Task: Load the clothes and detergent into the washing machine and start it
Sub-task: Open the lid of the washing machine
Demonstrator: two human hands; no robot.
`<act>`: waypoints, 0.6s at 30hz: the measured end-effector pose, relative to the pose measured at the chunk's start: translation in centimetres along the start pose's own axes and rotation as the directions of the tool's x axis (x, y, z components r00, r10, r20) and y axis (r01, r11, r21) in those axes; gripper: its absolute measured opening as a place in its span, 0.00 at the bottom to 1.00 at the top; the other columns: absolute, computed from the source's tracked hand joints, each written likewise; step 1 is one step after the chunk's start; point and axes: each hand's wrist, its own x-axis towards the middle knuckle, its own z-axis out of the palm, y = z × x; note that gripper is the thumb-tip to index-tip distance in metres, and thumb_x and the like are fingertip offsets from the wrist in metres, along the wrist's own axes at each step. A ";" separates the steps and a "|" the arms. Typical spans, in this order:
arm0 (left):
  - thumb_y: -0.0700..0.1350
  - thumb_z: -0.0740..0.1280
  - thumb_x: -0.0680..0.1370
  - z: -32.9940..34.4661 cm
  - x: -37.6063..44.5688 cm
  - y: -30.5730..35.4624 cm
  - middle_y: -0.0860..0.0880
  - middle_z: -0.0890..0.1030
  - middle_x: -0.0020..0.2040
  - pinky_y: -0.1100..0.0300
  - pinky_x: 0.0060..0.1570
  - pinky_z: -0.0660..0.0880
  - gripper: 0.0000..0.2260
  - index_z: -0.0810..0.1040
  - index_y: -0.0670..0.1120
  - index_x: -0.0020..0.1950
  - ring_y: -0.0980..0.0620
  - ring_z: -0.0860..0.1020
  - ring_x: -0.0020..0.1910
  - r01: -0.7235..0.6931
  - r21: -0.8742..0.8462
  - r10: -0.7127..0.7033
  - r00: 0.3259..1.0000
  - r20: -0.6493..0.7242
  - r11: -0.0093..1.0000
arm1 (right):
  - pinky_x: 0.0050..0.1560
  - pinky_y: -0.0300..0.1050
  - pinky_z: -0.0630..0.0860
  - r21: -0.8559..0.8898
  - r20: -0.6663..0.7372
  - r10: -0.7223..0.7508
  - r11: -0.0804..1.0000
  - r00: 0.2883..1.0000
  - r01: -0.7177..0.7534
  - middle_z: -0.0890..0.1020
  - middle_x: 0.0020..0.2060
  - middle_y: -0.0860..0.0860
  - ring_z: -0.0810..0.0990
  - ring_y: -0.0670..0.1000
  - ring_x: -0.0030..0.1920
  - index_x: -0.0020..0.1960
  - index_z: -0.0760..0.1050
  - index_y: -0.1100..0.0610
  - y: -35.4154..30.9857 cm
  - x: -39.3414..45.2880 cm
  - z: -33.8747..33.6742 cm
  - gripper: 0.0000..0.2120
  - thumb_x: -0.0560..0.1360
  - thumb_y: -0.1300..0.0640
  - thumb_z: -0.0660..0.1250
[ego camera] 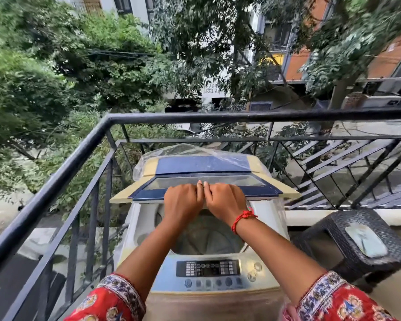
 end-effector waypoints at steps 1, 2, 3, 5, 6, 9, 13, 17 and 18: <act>0.52 0.56 0.80 -0.4 0.8 0.1 0.42 0.82 0.31 0.57 0.31 0.63 0.23 0.81 0.42 0.32 0.38 0.81 0.33 0.003 0.007 -0.003 1.000 -0.014 1.000 | 0.30 0.48 0.75 -0.004 -0.013 0.000 1.000 1.000 0.000 0.82 0.29 0.55 0.82 0.58 0.31 0.33 0.80 0.56 0.0 0.8 -0.3 0.27 0.78 0.47 0.49; 0.53 0.56 0.80 -0.8 1.5 0.2 0.42 0.82 0.32 0.56 0.31 0.65 0.24 0.81 0.42 0.33 0.38 0.81 0.34 0.009 0.009 -0.009 1.000 -0.025 1.000 | 0.30 0.48 0.75 -0.011 -0.016 0.002 1.000 1.000 -0.002 0.83 0.29 0.55 0.82 0.59 0.32 0.33 0.80 0.57 0.0 1.6 -0.6 0.27 0.78 0.47 0.50; 0.53 0.55 0.80 -1.3 2.4 0.3 0.41 0.83 0.33 0.56 0.31 0.66 0.24 0.82 0.42 0.35 0.38 0.81 0.35 0.016 0.005 -0.016 0.999 -0.034 1.000 | 0.31 0.48 0.75 -0.015 -0.012 0.014 1.000 1.000 -0.014 0.83 0.30 0.56 0.82 0.60 0.33 0.34 0.81 0.57 0.1 2.6 -0.9 0.27 0.78 0.46 0.49; 0.54 0.55 0.81 -2.0 4.3 0.5 0.39 0.83 0.36 0.55 0.33 0.69 0.24 0.83 0.41 0.38 0.37 0.81 0.38 0.030 -0.008 -0.031 0.999 -0.045 1.000 | 0.34 0.49 0.75 -0.012 -0.013 0.042 0.999 0.999 -0.042 0.84 0.33 0.57 0.82 0.61 0.35 0.37 0.81 0.58 0.3 4.6 -1.3 0.28 0.78 0.46 0.49; 0.54 0.54 0.81 -2.2 5.4 0.6 0.39 0.84 0.38 0.54 0.36 0.72 0.25 0.83 0.41 0.39 0.37 0.82 0.40 0.037 -0.009 -0.037 0.998 -0.046 0.999 | 0.35 0.49 0.75 -0.014 -0.020 0.045 0.999 0.999 -0.045 0.84 0.34 0.57 0.82 0.62 0.36 0.38 0.82 0.59 0.4 5.6 -1.5 0.27 0.79 0.46 0.50; 0.55 0.53 0.81 -3.1 8.8 0.7 0.38 0.84 0.41 0.53 0.41 0.75 0.26 0.83 0.40 0.43 0.37 0.82 0.44 0.032 0.005 -0.032 0.997 -0.067 0.999 | 0.35 0.49 0.76 -0.026 -0.055 0.032 0.999 0.998 -0.033 0.84 0.35 0.57 0.83 0.62 0.36 0.39 0.82 0.58 0.6 8.8 -2.5 0.25 0.79 0.46 0.52; 0.57 0.52 0.81 -3.4 13.6 0.5 0.39 0.84 0.39 0.55 0.35 0.70 0.27 0.83 0.41 0.41 0.37 0.82 0.41 0.020 0.018 -0.017 0.991 -0.136 1.000 | 0.32 0.47 0.73 -0.022 -0.095 0.028 0.999 0.995 -0.030 0.84 0.34 0.56 0.82 0.61 0.35 0.38 0.82 0.57 1.2 13.3 -3.0 0.25 0.80 0.46 0.52; 0.56 0.53 0.80 -3.4 18.4 0.3 0.38 0.83 0.40 0.54 0.35 0.66 0.25 0.83 0.41 0.41 0.37 0.81 0.42 0.004 -0.023 -0.008 0.981 -0.195 1.000 | 0.35 0.48 0.72 -0.007 -0.119 0.046 0.999 0.992 -0.047 0.84 0.36 0.58 0.82 0.62 0.39 0.40 0.82 0.57 2.1 18.3 -2.8 0.24 0.79 0.46 0.52; 0.56 0.53 0.80 -3.4 19.7 0.3 0.38 0.84 0.41 0.54 0.35 0.67 0.25 0.83 0.42 0.42 0.37 0.81 0.43 0.002 -0.032 -0.009 0.980 -0.199 0.999 | 0.36 0.48 0.73 -0.006 -0.118 0.051 0.999 0.992 -0.052 0.84 0.37 0.58 0.82 0.62 0.40 0.41 0.82 0.57 2.4 19.6 -2.6 0.24 0.79 0.46 0.52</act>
